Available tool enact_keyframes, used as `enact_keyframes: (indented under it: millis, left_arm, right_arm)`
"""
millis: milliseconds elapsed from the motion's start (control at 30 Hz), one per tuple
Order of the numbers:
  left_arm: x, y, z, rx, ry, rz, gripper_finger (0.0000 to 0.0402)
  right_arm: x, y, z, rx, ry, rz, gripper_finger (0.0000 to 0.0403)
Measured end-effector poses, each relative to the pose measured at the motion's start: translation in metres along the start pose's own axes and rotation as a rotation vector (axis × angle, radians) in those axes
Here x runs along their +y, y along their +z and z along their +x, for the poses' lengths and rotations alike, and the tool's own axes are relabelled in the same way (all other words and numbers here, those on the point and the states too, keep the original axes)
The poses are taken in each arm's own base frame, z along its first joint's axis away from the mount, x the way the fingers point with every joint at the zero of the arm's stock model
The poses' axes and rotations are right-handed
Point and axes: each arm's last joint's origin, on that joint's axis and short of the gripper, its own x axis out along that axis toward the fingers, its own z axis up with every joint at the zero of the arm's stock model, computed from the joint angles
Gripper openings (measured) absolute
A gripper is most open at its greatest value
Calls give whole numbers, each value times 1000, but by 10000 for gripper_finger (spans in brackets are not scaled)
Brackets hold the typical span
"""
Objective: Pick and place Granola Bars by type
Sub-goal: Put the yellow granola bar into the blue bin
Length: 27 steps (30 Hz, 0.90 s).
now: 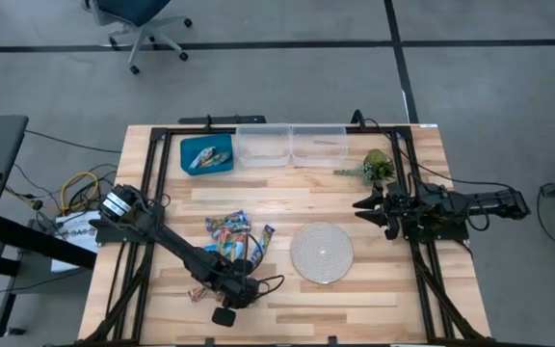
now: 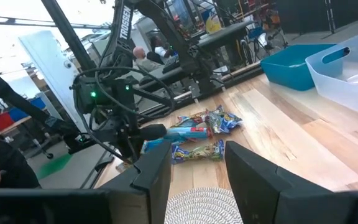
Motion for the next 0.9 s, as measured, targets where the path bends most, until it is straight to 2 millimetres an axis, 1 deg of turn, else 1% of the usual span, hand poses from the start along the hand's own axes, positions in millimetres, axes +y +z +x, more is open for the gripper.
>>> enact_keyframes:
  millis: [100,233,400,567,733,900]
  left_arm:
    - [1,8,-12,-35,-19,-30,62]
    - [9,18,-31,-61,-13,-60,61]
    - [24,35,-65,-135,-5,-121,62]
    - [53,45,-99,-186,42,-208,62]
    - [85,45,-132,-252,125,-300,62]
    - [118,39,-165,-309,188,-400,61]
  right_arm:
    - [0,0,0,1,0,0,141]
    - [0,0,0,1,0,0,143]
    - [0,0,0,0,0,0,143]
    - [0,0,0,0,0,0,141]
    - [0,0,0,1,0,0,144]
    - [0,0,0,1,0,0,141]
